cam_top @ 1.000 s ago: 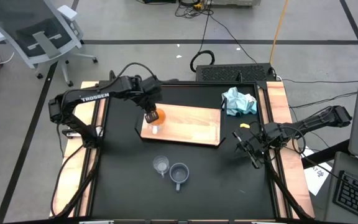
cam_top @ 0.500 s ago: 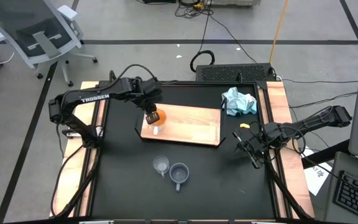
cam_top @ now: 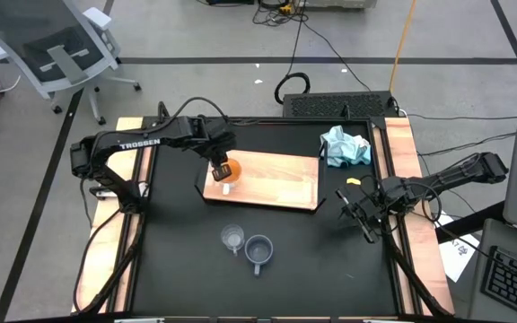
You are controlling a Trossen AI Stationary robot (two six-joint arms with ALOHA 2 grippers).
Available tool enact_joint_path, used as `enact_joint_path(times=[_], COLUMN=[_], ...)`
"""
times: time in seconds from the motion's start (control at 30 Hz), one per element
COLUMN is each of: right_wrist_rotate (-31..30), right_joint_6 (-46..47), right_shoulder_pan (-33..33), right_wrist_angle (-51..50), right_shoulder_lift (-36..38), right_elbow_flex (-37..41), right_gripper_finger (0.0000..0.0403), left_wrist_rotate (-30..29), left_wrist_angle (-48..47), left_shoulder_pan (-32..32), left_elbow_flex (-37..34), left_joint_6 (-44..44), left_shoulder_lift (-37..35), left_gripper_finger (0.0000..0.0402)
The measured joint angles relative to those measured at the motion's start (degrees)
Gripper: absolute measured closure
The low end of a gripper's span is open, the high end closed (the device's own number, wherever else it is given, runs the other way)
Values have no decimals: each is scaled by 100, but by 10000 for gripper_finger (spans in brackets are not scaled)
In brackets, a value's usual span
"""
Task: Stack small to large cups/mugs on shelf
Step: Put the yellow mug on the shelf, then put the gray mug on the shelf
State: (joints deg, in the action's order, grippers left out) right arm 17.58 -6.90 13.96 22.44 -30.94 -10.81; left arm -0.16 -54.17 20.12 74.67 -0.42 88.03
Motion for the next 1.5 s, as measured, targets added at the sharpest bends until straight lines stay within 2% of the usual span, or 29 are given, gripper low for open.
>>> enact_joint_path(times=[0.2,0.47,0.63,1.0,1.2,1.5], right_wrist_rotate=[0,0,0,0,0,0], right_joint_6=[-22,-4,-4,-2,-2,-20], right_shoulder_pan=[1,0,2,2,2,2], right_wrist_angle=[1,0,-1,0,2,45], right_shoulder_lift=[2,1,0,1,2,0], right_elbow_flex=[0,0,0,0,0,0], right_gripper_finger=[403,403,403,403,403,403], left_wrist_rotate=[9,12,10,-94,-35,-77], left_wrist_angle=[23,30,27,-16,-28,132], left_shoulder_pan=[0,4,4,4,4,-180], left_elbow_flex=[0,0,0,-1,-11,198], left_joint_6=[-18,-80,-60,158,386,366], left_shoulder_lift=[0,0,0,-25,-386,-1609], left_gripper_finger=[396,341,321,314,313,313])
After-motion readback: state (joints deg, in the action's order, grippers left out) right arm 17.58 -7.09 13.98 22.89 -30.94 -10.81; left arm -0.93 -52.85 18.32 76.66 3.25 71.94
